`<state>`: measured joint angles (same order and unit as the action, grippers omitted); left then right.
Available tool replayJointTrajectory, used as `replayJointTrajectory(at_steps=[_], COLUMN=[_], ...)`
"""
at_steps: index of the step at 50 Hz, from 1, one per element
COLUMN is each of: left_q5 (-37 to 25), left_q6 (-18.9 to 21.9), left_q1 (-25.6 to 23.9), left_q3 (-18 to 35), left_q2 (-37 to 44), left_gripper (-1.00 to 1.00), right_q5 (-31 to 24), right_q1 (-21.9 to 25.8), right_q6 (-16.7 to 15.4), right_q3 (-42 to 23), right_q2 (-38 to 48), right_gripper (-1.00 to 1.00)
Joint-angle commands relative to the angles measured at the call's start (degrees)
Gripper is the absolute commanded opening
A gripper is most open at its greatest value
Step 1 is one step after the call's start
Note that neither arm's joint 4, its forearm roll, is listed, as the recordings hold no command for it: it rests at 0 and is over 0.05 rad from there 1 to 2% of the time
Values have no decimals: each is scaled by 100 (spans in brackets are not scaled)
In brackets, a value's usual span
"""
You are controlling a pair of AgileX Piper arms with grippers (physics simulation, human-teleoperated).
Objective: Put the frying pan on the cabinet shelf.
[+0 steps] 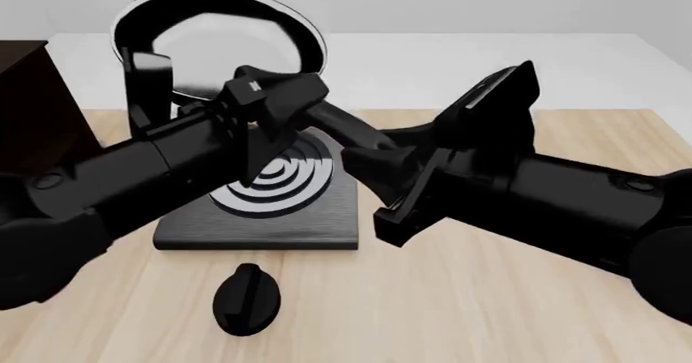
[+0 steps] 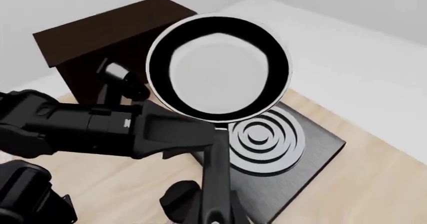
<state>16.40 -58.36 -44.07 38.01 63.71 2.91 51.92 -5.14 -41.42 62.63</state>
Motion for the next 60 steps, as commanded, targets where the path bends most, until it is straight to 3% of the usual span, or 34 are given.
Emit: replayJointTrajectory(at_steps=[1,8,9,34,35,60], left_q5=[149,270,282,427,438,623], left_q6=[-46,-91,-103,-169,-177,-322], left_q1=[19,71,91,307,303,439], left_q3=[-40,-118,-129,-288,-289,-470], left_q2=[177,276,281,289,288,181], left_gripper=[100,100,-100,-100,-100,-100], right_q5=[134,165,179,164,143,-348], right_q1=[183,170,172,267,340,-16], right_q6=[151,177,174,230,132,14], right_q3=[29,97,115,175,160,53], right_q2=[-205,-313,-363,-504,-415,-1287], right_gripper=[-100,-100,-100,-100,100,100])
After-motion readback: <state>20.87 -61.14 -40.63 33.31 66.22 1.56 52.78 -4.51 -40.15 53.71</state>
